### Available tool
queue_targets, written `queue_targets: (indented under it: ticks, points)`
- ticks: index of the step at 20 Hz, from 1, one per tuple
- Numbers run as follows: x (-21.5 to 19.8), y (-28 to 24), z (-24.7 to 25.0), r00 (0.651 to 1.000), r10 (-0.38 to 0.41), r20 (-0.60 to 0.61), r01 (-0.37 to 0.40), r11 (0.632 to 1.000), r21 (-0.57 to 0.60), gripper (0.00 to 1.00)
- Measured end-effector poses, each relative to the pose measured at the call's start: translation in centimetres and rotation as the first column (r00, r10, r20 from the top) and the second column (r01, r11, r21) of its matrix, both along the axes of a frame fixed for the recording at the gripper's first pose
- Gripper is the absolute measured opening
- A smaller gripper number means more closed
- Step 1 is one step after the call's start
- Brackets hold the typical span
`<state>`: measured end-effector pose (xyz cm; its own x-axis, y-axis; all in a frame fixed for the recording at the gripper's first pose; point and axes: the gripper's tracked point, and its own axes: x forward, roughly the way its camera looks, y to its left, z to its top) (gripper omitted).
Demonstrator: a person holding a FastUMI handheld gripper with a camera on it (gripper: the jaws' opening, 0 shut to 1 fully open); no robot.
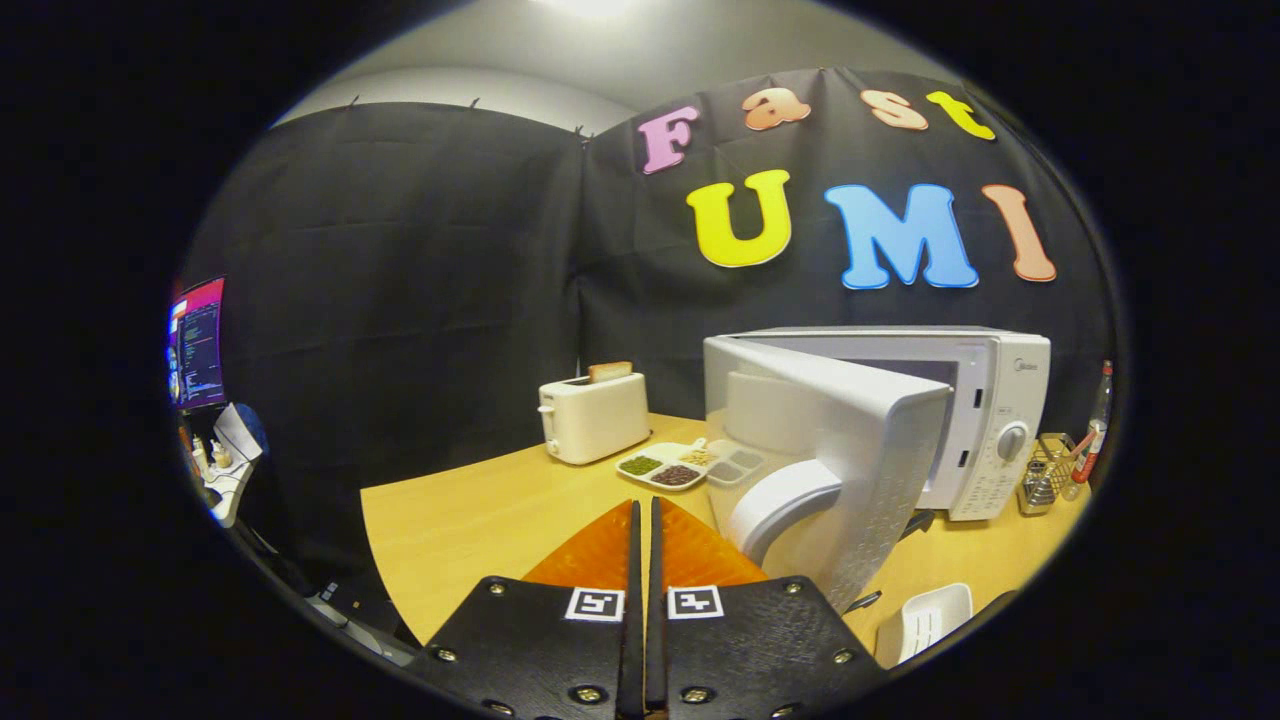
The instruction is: Open the microwave, put the food inside, and close the microwave door.
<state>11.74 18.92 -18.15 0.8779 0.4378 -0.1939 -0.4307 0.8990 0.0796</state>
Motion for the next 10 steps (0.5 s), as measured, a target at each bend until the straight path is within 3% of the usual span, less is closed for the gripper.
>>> queue_targets:
  ticks: [10]
  points:
    - [6.9,-10.4,-0.9,0.963,-0.269,0.02,0.27,0.96,-0.076,0.02]
